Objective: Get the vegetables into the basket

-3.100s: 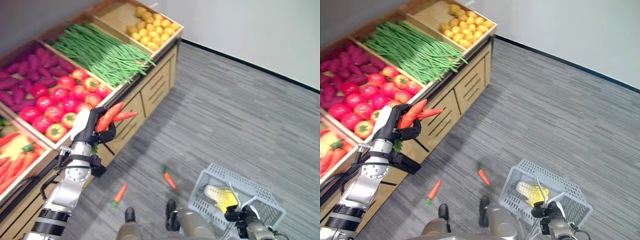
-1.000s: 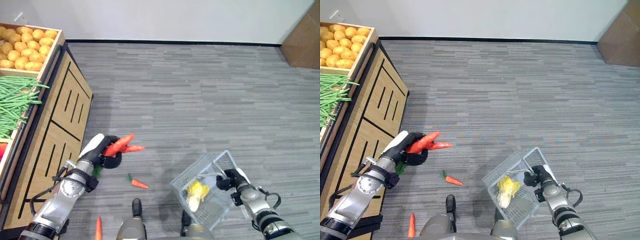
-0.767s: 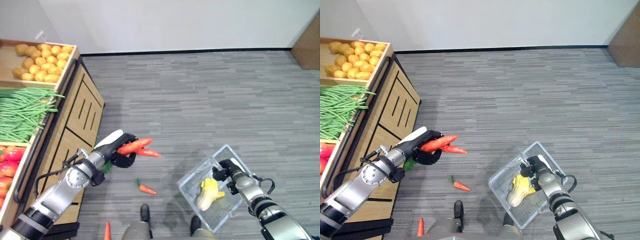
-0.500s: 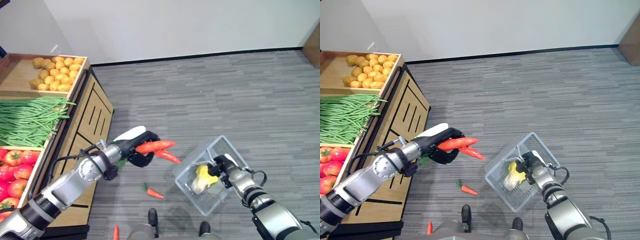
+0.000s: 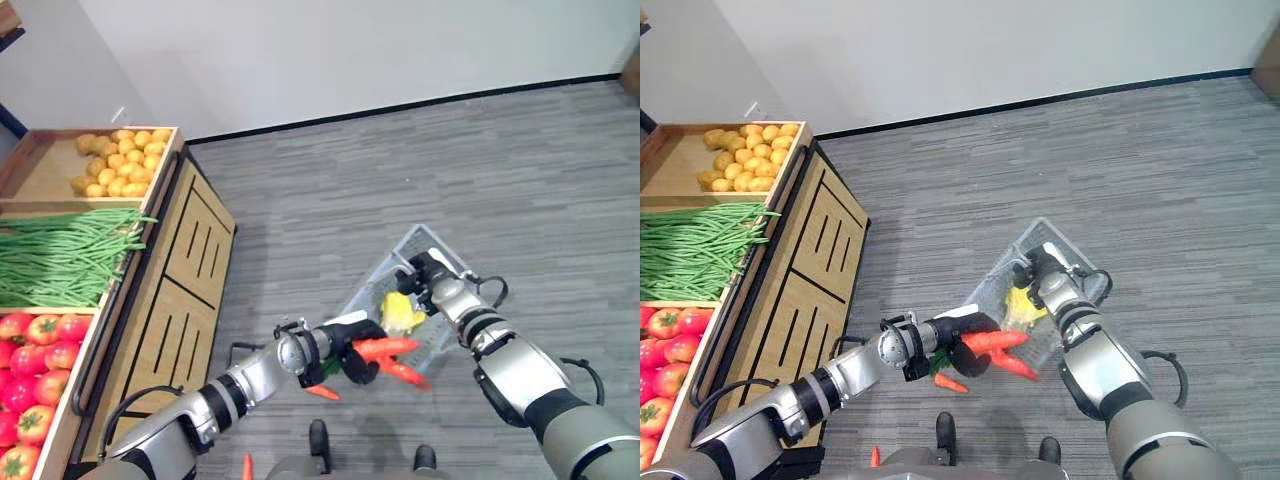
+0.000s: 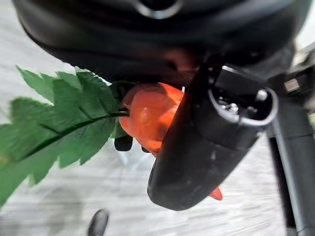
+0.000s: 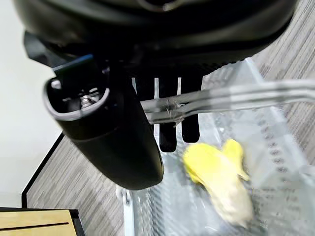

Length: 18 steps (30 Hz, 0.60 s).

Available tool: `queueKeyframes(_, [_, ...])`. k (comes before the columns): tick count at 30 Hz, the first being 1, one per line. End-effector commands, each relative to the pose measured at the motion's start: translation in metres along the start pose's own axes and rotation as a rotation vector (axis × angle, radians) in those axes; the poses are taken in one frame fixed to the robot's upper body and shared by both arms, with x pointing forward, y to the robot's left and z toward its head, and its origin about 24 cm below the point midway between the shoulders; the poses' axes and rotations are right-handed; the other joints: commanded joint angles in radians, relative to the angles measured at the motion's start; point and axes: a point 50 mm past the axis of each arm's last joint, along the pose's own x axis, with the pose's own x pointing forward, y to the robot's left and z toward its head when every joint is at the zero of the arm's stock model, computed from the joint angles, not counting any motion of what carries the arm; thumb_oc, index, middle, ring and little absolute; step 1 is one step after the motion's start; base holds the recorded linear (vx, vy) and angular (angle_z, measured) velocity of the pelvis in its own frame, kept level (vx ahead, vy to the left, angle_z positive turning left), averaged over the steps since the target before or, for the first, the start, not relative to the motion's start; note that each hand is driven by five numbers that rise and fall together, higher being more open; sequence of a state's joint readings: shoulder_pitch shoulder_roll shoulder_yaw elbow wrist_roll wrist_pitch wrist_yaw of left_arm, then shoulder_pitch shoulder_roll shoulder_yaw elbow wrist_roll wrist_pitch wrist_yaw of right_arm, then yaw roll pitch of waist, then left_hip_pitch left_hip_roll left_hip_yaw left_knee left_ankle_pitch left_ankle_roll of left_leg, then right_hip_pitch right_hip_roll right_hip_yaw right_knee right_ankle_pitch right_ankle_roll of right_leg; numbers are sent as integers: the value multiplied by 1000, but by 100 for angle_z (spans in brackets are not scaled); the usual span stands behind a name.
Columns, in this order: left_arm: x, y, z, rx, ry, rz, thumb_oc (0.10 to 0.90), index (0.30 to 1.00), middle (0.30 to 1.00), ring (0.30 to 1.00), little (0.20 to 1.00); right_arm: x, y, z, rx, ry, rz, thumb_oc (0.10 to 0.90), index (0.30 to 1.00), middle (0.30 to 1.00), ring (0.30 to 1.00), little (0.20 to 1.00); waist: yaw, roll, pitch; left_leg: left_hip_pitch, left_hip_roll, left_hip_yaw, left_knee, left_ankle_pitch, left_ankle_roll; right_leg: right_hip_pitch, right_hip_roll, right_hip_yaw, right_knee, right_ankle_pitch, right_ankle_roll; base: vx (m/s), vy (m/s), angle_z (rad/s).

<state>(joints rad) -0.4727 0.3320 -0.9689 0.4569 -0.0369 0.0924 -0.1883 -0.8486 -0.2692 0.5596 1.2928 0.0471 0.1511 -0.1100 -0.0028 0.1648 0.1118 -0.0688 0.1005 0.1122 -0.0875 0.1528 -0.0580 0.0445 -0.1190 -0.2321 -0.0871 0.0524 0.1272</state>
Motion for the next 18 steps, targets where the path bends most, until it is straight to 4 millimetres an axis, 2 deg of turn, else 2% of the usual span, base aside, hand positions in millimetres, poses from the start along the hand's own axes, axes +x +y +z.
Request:
queueKeyframes(1, [9, 43, 24, 105, -36, 132, 400, 300, 300, 300, 300, -15, -13, 105, 63, -379, -46, 400, 300, 300, 300, 300, -2, -77, -13, 62, 33, 8, 16, -74, -72, -54, -19, 59, 27, -7, 27, 15, -25, -23])
queueKeyframes(2, [11, 42, 24, 104, -38, 132, 400, 300, 300, 300, 300, -15, -13, 104, 62, -377, -46, 400, 300, 300, 300, 300, 0, -75, -15, 62, 33, 9, 16, -74, -72, -54, -19, 59, 28, -7, 27, 12, -24, -21])
queueKeyframes(4, [18, 39, 16, 118, 25, 132, 400, 300, 300, 300, 300, -22, 7, 113, 54, -443, 25, 400, 300, 300, 300, 300, -23, -84, -13, 66, 40, 23, 14, -77, -73, -59, -14, 70, 28, -5, 27, 10, -6, -25])
queueKeyframes(5, [21, 38, 11, 148, 67, 135, 400, 300, 300, 300, 300, -30, 25, 119, 57, -509, 94, 400, 300, 300, 300, 300, -43, -94, -10, 71, 45, 36, 13, -79, -73, -64, -10, 81, 27, -2, 27, 15, 0, -33])
queueKeyframes(6, [22, 37, 11, 147, 66, 134, 400, 300, 300, 300, 300, -30, 26, 117, 56, -507, 95, 400, 300, 300, 300, 300, -42, -93, -11, 72, 44, 37, 12, -79, -73, -64, -10, 83, 27, -2, 27, 17, 2, -30])
queueKeyframes(11, [24, 42, 1, 209, 144, 176, 400, 300, 300, 300, 300, -56, 52, 115, 92, -653, 262, 400, 300, 300, 300, 300, -87, -112, -7, 91, 56, 75, 9, -88, -76, -74, -1, 119, 25, 6, 31, 13, 6, -27])
queueKeyframes(16, [23, 43, -12, 266, 220, 173, 400, 300, 300, 300, 300, -83, 54, 108, 123, -787, 379, 400, 300, 300, 300, 300, -118, -119, -5, 107, 60, 102, 7, -93, -77, -78, 1, 135, 26, 8, 35, 13, 10, -22])
queueKeyframes(18, [24, 42, -12, 266, 219, 172, 400, 300, 300, 300, 300, -83, 54, 107, 122, -786, 379, 400, 300, 300, 300, 300, -116, -118, -5, 107, 60, 102, 7, -93, -77, -78, 1, 136, 26, 8, 35, 5, 4, -26])
